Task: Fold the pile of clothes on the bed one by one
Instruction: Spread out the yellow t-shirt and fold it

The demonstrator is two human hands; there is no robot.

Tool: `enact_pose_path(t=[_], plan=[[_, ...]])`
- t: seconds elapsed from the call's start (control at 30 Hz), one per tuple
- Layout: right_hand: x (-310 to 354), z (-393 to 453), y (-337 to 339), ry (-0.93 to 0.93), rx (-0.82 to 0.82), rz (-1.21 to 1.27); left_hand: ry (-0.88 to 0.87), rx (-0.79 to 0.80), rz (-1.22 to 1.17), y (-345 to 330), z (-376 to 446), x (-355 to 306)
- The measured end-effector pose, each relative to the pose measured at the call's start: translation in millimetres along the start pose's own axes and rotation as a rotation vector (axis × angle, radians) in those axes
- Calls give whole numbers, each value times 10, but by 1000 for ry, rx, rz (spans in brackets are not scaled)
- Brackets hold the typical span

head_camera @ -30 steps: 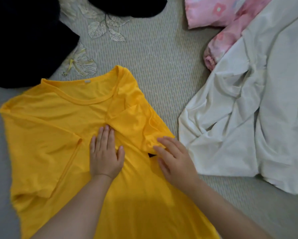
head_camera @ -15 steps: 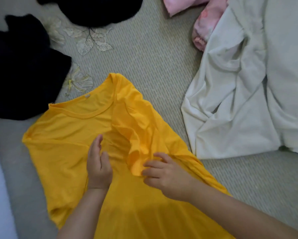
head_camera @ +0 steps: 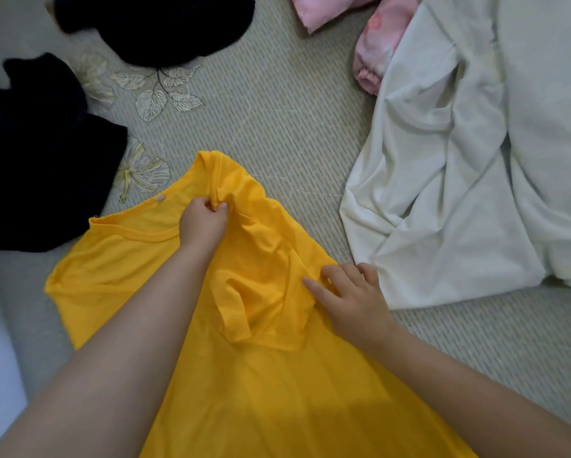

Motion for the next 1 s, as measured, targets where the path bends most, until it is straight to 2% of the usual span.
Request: enact_pose_path(t=[0.07, 0.13, 0.23, 0.3, 0.4, 0.53, 0.67, 0.73, 0.83, 0.9, 1.0], plan=[[-99, -5, 82, -52, -85, 92, 14, -11, -19, 22, 20, -99], [-262, -50, 165, -158, -154, 191, -9, 2, -169, 37, 28, -209], [-522, -141, 223, -280, -163, 273, -133, 144, -471, -40, 12, -509], [-644, -201, 236, -331, -163, 268, -188, 188, -525, -91, 7, -730], [-679, -254, 207, -364, -144, 235, -157, 211, -570, -265, 86, -897], [-700, -277, 161, -455, -80, 133, -230, 196, -431, -438, 223, -1018], [-718, -249, 142, -510, -30, 100, -263, 55, -409, -271, 233, -1082], [-689, -276, 130, -510, -23, 97, -291, -22, -304, -187, 90, -1014], [-604, -282, 160, -428, -60, 76, -355, -79, -15, -196, -256, -732], [-546, -244, 151, -320, -73, 54, -336, -34, 197, -293, -447, -464], [-544, -179, 102, -205, -58, 109, -302, 19, 252, -369, -604, -227]])
Point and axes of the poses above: each hand's wrist, its own z-axis towards the middle knuckle, its own y-axis out of the back of the hand, x = y × z, the point moved 8 cm from there along z, towards the middle knuckle, and after that the axes turned 4 degrees about y, right-handed, at the moved point
